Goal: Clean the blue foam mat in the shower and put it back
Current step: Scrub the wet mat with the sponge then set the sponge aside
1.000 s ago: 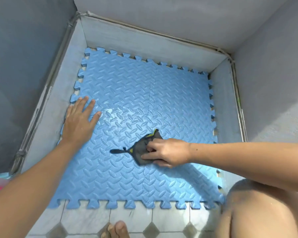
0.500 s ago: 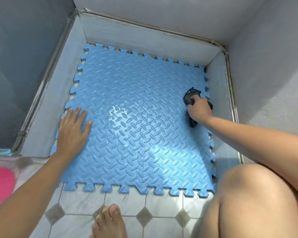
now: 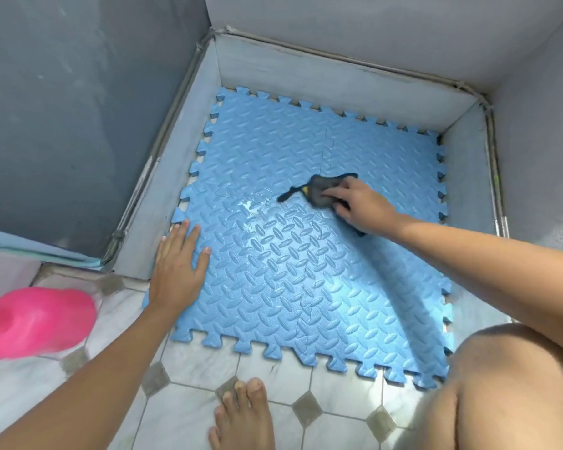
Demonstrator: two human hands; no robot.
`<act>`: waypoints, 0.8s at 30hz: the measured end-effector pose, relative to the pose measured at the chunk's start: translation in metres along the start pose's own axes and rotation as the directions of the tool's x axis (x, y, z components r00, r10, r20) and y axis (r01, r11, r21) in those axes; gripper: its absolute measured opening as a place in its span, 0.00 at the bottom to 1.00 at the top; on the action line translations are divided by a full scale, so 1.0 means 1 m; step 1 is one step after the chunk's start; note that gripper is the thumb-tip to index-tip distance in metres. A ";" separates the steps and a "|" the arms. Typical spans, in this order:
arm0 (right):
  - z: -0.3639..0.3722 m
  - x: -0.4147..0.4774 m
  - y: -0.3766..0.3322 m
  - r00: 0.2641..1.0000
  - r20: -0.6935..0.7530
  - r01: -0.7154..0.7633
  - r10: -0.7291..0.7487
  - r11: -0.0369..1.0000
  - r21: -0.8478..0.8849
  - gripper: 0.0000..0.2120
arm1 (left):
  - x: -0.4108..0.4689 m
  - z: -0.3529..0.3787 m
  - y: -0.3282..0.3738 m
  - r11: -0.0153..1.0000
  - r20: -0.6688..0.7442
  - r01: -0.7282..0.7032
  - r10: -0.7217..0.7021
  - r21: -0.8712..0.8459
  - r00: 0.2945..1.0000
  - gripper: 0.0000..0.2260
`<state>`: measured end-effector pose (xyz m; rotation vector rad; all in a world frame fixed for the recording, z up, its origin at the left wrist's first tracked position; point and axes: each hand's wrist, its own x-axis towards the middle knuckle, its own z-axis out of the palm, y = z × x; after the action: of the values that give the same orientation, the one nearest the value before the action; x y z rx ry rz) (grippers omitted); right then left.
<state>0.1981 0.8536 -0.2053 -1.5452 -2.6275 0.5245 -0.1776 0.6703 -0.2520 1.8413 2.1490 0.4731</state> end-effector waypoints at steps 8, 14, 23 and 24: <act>-0.003 0.081 0.003 0.843 -0.223 -0.486 0.490 0.871 0.077 0.13 | 0.001 0.002 0.001 1.000 -0.058 -0.017 0.017 -0.010 0.998 0.21; 0.050 0.001 -0.146 0.922 0.073 0.379 -0.380 0.925 0.036 0.16 | 0.001 0.003 -0.007 0.998 -0.104 -0.021 0.014 -0.064 0.994 0.21; 0.025 -0.005 -0.061 0.853 0.147 0.515 -0.501 0.854 -0.080 0.18 | 0.001 0.004 -0.006 0.998 -0.113 -0.023 0.016 -0.063 0.993 0.20; 0.018 0.016 -0.049 0.942 0.050 0.337 -0.333 0.934 -0.117 0.18 | 0.001 0.004 -0.006 0.998 -0.116 -0.029 0.022 -0.064 0.993 0.20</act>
<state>0.1453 0.8405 -0.2091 -1.0789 -2.9082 0.3661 -0.1816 0.6706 -0.2578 1.8498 2.1573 0.6631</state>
